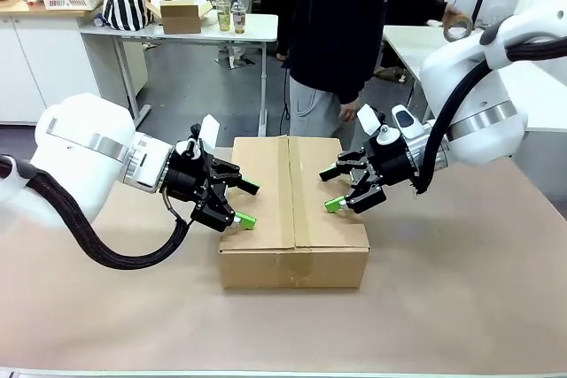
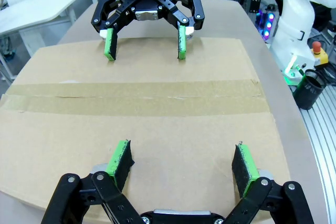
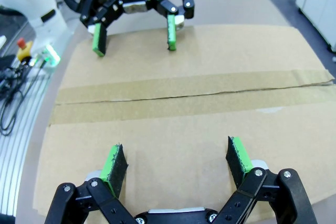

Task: Pack the gift set into the box.
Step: Press and hold the closed box until the human finishes sealing it.

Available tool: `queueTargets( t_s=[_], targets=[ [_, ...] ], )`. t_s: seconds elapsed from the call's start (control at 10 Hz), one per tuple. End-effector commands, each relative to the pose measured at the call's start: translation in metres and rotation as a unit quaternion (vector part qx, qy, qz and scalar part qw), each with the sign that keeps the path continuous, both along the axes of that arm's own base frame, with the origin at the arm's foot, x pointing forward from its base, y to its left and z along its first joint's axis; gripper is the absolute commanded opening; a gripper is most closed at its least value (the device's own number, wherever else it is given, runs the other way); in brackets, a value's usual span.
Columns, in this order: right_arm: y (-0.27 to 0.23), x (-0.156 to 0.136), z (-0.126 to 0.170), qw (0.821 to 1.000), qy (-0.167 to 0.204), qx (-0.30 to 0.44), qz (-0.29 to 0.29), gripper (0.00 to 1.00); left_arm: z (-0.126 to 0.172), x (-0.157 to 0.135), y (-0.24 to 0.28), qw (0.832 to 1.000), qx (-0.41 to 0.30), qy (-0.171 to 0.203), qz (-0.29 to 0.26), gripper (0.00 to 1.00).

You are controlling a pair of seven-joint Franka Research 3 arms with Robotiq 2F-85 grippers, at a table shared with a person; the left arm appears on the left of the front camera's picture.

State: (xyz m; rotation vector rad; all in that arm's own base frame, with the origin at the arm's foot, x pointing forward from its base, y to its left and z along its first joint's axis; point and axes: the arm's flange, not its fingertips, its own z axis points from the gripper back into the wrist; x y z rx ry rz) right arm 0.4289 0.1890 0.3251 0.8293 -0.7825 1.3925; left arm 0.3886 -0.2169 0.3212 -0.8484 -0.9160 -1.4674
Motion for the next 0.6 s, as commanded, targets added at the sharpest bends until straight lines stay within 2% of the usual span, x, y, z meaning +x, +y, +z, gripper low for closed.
queueTargets(
  t_s=[0.0, 0.5],
  targets=[
    [0.0008, -0.002, -0.0022, 1.0, 0.0, -0.004, -0.002, 1.0, -0.0008, -0.0007, 0.0005, 1.0, -0.002, -0.002, -0.002, 1.0],
    [0.0008, -0.002, -0.0022, 1.0, 0.0, -0.004, -0.002, 1.0, -0.0008, -0.0007, 0.0005, 1.0, -0.002, -0.002, -0.002, 1.0]
  ],
)
